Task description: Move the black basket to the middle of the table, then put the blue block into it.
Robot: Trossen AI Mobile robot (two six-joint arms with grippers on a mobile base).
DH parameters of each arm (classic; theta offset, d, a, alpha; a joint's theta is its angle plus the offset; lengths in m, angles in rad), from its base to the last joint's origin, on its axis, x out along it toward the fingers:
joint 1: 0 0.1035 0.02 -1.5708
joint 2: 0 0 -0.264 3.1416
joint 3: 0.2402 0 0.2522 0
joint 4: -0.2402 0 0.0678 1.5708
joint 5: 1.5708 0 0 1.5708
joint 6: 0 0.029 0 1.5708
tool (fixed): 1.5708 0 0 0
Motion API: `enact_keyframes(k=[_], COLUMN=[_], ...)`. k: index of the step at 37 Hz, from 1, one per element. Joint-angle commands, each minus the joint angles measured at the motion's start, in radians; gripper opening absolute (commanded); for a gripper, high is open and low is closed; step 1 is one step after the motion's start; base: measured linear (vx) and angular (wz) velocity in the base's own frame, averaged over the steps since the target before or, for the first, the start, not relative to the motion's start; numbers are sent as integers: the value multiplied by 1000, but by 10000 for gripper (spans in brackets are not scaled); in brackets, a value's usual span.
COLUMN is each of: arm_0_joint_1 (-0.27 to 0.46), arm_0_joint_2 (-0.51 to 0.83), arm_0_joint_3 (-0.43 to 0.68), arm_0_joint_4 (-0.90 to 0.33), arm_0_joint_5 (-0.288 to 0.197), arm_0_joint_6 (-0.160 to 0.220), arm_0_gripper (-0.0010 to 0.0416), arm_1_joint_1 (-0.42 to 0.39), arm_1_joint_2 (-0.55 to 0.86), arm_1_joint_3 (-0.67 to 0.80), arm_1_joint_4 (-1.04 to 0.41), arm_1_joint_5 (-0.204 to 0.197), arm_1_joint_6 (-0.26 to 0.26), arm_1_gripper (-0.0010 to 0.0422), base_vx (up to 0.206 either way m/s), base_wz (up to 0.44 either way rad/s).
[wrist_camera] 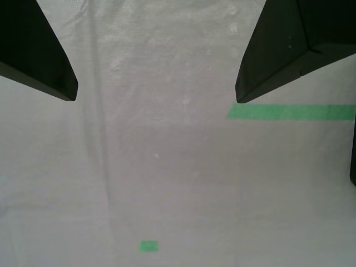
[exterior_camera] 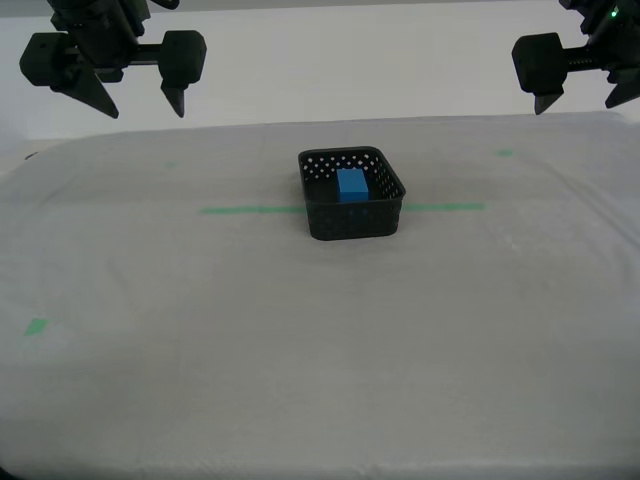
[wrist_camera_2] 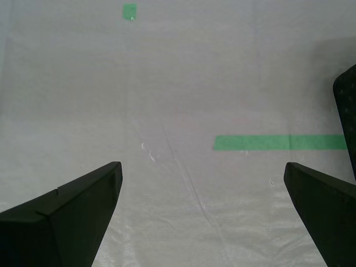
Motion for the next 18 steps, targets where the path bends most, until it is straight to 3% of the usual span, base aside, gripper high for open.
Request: enact_keyframes(k=[1,18], arm_0_joint_1=[0,0], arm_0_joint_2=[0,0], arm_0_joint_3=[-1,-1], arm_0_joint_4=[2,2], arm_0_joint_5=[-2,-2], arm_0_joint_6=[-1,-1], arm_0_gripper=[398,398], arm_1_joint_1=[0,0], arm_1_joint_2=[0,0], arm_1_joint_3=[1,1], arm_1_joint_4=[1,1], arm_1_joint_5=[-1,-1], arm_1_joint_6=[3,3], arm_1_gripper=[400,400], base_vx=[0,0], base_wz=[0,0])
